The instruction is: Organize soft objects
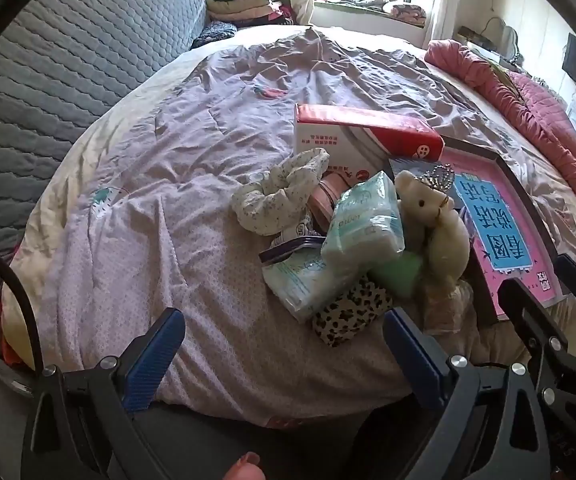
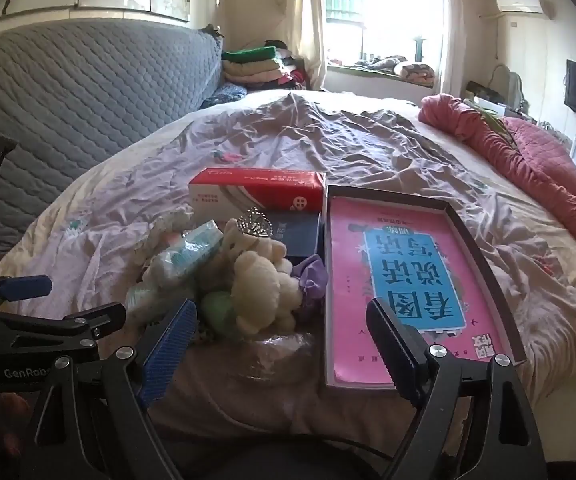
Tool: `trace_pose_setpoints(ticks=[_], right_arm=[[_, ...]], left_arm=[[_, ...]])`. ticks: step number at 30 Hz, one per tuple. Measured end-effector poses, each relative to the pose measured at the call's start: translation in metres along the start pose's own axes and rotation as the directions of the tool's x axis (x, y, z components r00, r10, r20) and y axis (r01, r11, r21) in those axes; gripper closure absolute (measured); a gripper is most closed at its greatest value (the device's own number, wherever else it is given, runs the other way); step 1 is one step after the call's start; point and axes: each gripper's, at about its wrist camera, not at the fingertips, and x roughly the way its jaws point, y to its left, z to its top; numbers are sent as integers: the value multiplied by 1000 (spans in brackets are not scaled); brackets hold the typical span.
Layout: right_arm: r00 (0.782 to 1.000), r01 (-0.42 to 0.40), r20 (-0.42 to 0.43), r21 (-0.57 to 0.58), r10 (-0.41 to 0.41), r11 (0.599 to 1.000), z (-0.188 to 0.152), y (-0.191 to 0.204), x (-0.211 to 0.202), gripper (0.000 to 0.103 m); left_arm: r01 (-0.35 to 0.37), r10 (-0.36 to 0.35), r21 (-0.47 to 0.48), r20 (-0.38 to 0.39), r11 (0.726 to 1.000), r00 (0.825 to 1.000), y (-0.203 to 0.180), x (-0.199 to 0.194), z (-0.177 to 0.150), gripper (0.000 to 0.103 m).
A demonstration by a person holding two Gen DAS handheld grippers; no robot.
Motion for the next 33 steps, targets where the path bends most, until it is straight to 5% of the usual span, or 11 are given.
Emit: trace_pose_setpoints(ticks=[33], right_arm=[[1000, 18, 7, 10, -18, 1000, 0, -1, -2, 15]], left_arm=[[-6, 6, 2, 5, 1000, 1000, 1, 1, 0, 3]])
